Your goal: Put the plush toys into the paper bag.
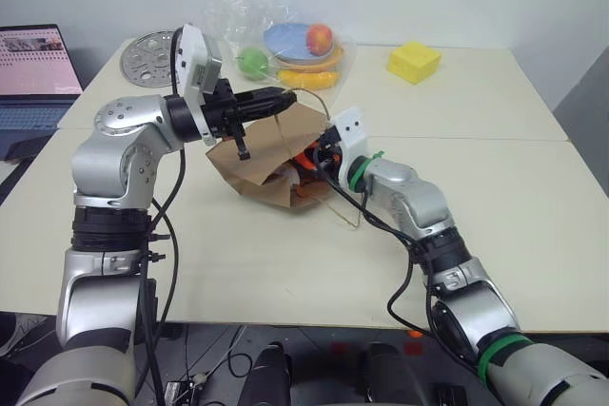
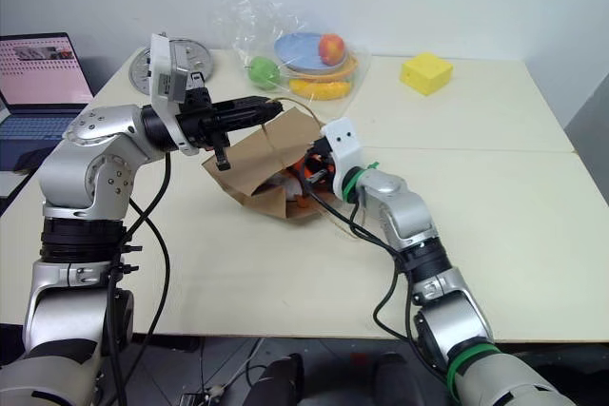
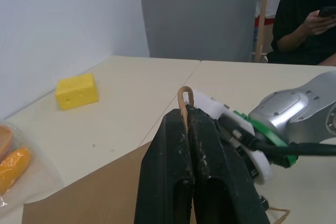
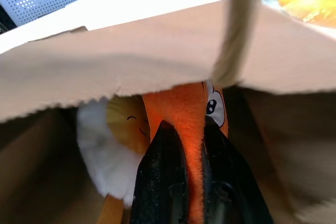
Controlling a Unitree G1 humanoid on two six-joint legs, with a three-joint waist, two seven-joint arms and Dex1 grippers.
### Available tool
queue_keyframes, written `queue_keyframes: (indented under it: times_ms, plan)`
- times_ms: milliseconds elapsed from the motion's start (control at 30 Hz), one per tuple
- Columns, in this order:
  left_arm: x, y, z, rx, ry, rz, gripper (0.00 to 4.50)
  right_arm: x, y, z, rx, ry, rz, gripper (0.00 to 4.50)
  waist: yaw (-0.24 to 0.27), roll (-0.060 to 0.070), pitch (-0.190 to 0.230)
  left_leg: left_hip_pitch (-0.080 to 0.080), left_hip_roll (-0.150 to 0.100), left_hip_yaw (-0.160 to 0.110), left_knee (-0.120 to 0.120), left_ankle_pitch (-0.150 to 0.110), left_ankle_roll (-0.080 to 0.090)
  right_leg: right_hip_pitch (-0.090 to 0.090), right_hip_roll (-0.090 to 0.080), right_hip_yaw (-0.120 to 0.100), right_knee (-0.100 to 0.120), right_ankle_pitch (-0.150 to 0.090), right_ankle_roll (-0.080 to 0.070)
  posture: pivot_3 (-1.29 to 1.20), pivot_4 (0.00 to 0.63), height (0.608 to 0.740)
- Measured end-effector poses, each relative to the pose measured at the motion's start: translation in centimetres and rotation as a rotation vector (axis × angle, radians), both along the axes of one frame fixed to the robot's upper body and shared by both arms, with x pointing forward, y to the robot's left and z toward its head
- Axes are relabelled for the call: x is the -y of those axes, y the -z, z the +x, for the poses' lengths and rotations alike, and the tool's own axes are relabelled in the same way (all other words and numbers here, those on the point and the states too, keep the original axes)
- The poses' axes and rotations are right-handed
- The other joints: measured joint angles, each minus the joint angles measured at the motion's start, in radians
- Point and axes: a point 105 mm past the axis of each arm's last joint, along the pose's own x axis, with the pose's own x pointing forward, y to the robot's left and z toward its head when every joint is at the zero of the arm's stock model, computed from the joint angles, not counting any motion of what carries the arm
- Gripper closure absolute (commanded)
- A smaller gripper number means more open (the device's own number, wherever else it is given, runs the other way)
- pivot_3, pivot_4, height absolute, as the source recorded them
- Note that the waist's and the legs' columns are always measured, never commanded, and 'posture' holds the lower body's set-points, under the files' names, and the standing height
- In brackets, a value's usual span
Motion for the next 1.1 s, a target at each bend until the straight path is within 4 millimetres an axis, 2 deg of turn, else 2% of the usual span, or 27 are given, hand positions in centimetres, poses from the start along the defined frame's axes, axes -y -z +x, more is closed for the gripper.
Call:
queue_keyframes:
  times_ms: [100,233,333,367,433,533,733,833,900,967,1100]
  plan:
    - [0.0,0.0,0.0,0.0,0.001,-0.001,4.5,0.4,0.8,0.3,-0.015,0.003,-0.009,2.82,-0.001,0.0,0.0,0.0,0.0,0.0,0.0,0.0,0.0,0.0,0.0,0.0,0.0,0.0,0.0,0.0,0.15,0.74]
    - [0.0,0.0,0.0,0.0,-0.001,-0.001,4.5,1.2,0.8,0.3,0.006,0.007,-0.018,1.3,-0.006,0.0,0.0,0.0,0.0,0.0,0.0,0.0,0.0,0.0,0.0,0.0,0.0,0.0,0.0,0.0,0.15,0.74]
    - [0.0,0.1,0.0,0.0,-0.001,0.0,4.5,2.0,0.9,-0.1,0.013,0.019,-0.001,0.26,-0.005,0.0,0.0,0.0,0.0,0.0,0.0,0.0,0.0,0.0,0.0,0.0,0.0,0.0,0.0,0.0,0.15,0.74]
    - [0.0,0.1,0.0,0.001,-0.002,-0.001,4.5,2.4,0.6,-0.4,0.021,0.022,0.006,0.04,-0.005,0.0,0.0,0.0,0.0,0.0,0.0,0.0,0.0,0.0,0.0,0.0,0.0,0.0,0.0,0.0,0.15,0.74]
    - [0.0,0.1,0.0,0.002,-0.002,-0.002,4.5,3.0,-0.3,-0.8,0.045,0.029,0.02,0.04,-0.005,0.0,0.0,0.0,0.0,0.0,0.0,0.0,0.0,0.0,0.0,0.0,0.0,0.0,0.0,0.0,0.15,0.74]
    - [0.1,0.1,0.0,0.001,-0.001,-0.004,4.5,4.1,-1.5,-2.6,0.087,0.022,0.02,0.04,-0.004,0.0,0.0,0.0,0.0,0.0,0.0,0.0,0.0,0.0,0.0,0.0,0.0,0.0,0.0,0.0,0.15,0.74]
    - [0.0,0.2,0.1,-0.006,-0.004,-0.003,4.5,7.5,-0.6,-6.4,0.058,0.026,-0.049,0.04,-0.001,0.0,0.0,0.0,0.0,0.0,0.0,0.0,0.0,0.0,0.0,0.001,0.0,0.0,0.0,0.0,0.15,0.74]
    - [-0.1,0.3,0.1,-0.007,-0.006,-0.001,4.5,8.3,-0.6,-8.3,0.054,-0.017,-0.089,0.04,-0.002,0.0,0.0,0.0,0.0,0.0,0.0,0.0,0.0,0.0,0.0,0.001,0.0,0.0,0.0,0.0,0.15,0.74]
    - [-0.1,0.3,0.2,-0.009,-0.007,-0.001,4.5,8.4,0.0,-9.2,0.038,-0.045,-0.112,0.04,-0.004,0.0,0.0,0.0,0.0,0.0,0.0,0.0,0.0,0.0,0.0,0.001,0.0,0.0,0.001,0.0,0.15,0.74]
    - [-0.2,0.3,0.2,-0.012,-0.01,-0.001,4.5,8.0,1.5,-9.7,0.018,-0.069,-0.163,0.04,-0.004,0.0,0.0,0.0,0.0,0.0,0.0,0.0,0.0,0.001,0.0,0.001,0.0,-0.001,0.001,0.0,0.15,0.74]
    - [-0.1,0.3,0.4,-0.012,-0.011,-0.001,4.5,6.9,3.8,-9.4,0.006,-0.09,-0.223,0.04,-0.003,0.0,0.0,0.0,0.0,0.0,0.001,0.0,0.0,0.001,0.0,0.001,-0.001,-0.001,0.002,0.0,0.15,0.74]
